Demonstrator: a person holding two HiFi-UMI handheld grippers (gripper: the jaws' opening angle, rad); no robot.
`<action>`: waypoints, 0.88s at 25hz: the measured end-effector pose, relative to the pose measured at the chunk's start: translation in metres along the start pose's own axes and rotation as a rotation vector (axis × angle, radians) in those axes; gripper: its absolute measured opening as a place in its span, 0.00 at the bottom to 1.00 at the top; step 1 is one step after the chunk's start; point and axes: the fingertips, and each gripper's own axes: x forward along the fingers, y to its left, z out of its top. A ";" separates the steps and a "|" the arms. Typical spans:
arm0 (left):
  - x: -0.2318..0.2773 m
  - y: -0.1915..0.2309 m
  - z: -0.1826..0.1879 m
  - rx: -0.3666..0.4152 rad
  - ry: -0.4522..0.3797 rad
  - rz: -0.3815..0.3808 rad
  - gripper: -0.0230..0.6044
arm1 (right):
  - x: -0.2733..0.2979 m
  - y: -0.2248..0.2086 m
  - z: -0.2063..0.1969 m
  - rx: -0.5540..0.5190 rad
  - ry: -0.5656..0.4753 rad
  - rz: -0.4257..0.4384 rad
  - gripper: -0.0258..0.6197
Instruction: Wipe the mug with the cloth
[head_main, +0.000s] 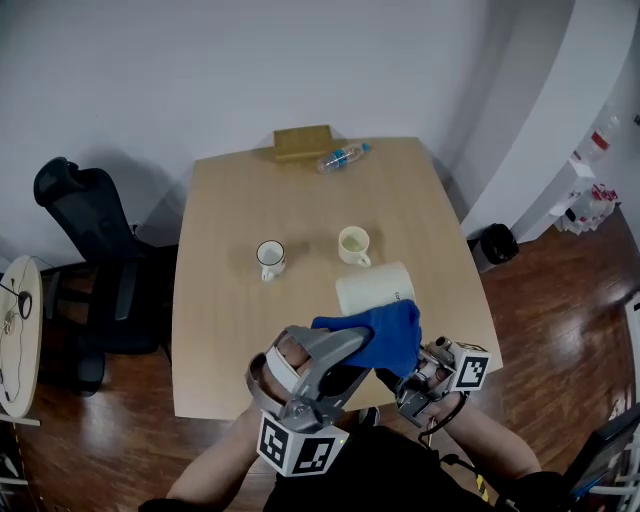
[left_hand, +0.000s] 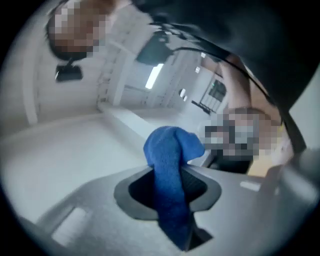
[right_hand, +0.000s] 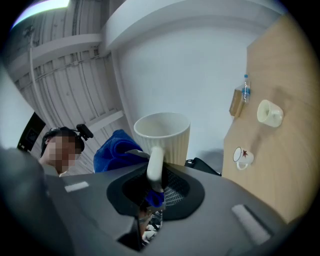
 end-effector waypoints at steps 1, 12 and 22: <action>0.000 0.009 0.004 -0.161 -0.023 -0.038 0.22 | -0.004 0.000 0.001 -0.039 0.015 -0.004 0.10; 0.008 0.080 -0.053 -1.227 -0.094 -0.317 0.22 | -0.034 0.040 -0.012 -0.258 0.179 0.038 0.10; -0.019 0.026 -0.059 -2.258 -0.905 -0.336 0.22 | -0.018 0.085 -0.013 -0.030 0.031 0.287 0.10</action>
